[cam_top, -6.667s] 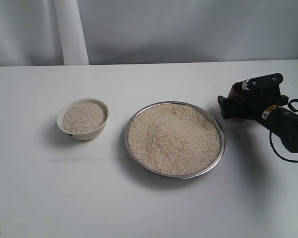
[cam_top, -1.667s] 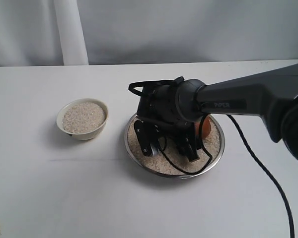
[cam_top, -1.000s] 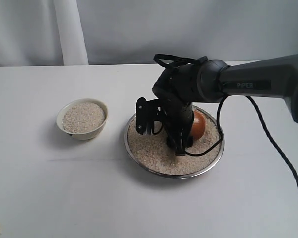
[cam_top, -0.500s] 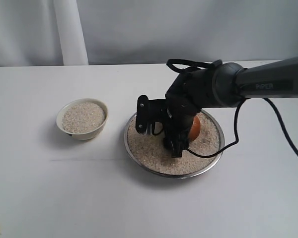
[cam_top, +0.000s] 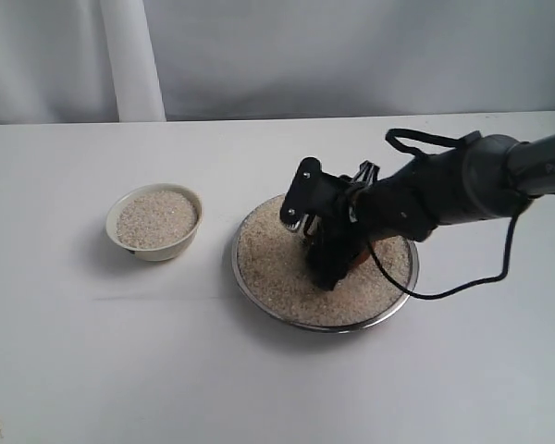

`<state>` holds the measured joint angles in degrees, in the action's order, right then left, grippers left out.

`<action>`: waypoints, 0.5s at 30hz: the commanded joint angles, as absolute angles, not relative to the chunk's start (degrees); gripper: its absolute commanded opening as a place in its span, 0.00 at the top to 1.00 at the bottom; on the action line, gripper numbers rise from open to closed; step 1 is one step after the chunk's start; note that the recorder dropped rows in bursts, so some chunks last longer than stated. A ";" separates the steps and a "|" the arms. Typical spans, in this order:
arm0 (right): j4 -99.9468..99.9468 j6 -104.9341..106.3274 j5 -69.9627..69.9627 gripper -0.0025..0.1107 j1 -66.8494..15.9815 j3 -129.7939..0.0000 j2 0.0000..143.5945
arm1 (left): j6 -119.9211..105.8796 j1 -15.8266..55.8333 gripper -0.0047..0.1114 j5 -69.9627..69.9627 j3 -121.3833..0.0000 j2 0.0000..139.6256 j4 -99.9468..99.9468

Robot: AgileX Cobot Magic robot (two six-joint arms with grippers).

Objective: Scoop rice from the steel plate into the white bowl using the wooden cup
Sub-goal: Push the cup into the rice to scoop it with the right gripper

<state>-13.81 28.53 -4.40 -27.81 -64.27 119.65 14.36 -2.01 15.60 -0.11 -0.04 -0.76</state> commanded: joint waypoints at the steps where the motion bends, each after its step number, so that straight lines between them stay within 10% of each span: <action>1: -11.26 28.21 2.21 0.98 -23.30 -52.93 119.41 | 14.56 -1.74 0.96 15.23 0.00 0.00 -0.52; 15: -29.17 1.26 26.63 0.98 -22.85 -48.77 109.40 | 14.56 -1.74 0.96 15.23 0.00 0.00 -0.52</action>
